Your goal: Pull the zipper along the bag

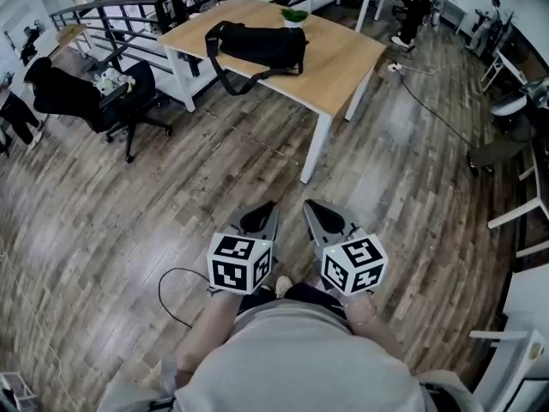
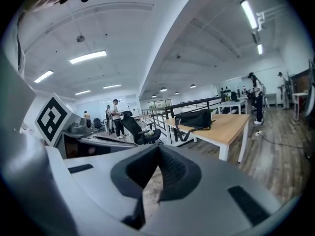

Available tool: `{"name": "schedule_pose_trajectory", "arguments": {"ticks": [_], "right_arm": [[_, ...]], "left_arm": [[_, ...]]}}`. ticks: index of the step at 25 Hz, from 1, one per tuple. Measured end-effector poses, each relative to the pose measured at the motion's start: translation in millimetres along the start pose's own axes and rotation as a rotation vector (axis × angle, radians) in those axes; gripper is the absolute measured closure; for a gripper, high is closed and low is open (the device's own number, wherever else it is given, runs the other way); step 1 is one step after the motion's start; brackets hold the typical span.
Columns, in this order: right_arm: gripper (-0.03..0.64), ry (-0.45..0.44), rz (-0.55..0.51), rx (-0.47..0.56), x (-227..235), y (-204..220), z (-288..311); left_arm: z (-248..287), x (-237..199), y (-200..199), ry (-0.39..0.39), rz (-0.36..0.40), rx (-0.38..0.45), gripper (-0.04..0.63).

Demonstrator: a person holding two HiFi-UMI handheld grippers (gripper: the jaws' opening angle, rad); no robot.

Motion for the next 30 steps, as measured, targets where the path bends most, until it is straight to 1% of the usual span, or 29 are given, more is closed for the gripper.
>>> {"name": "schedule_pose_trajectory", "arguments": {"ticks": [2,4,9,15,18,20,21,27,30], "right_arm": [[0.609,-0.005,0.004,0.006,3,0,1],[0.609,-0.001,0.008,0.001,8,1,2],[0.607,0.024,0.021,-0.015,22,1,0],[0.604,0.025,0.015,-0.026,36,2,3],[0.590,0.025,0.008,-0.034,47,4,5],[0.577,0.026,0.014,-0.034,54,5,4],[0.575,0.027,0.015,-0.034,57,6,3],[0.522,0.025,0.023,-0.056,71,15,7],[0.508,0.025,0.036,-0.062,78,16,17]], "left_arm": [[2,3,0,0.027,0.024,0.011,0.561],[5,4,-1,0.035,0.039,0.010,0.561],[9,2,-4,-0.002,-0.002,0.038,0.560],[21,-2,-1,-0.037,0.016,0.012,0.558],[29,-2,5,-0.060,-0.001,0.002,0.550],[35,-1,7,-0.068,-0.010,-0.002,0.495],[38,0,7,-0.071,-0.011,-0.002,0.485],[53,3,7,-0.079,-0.003,-0.020,0.485],[60,-3,7,-0.088,-0.015,-0.023,0.483]]}}
Point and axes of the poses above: the fingertips, and each gripper's own axes: z forward along the fingers, x to its right, y out of its underside, the point moved 8 cm from there along -z, backward along the fingers, and after that the axes turned 8 degrees about y, right-handed, at the moved point
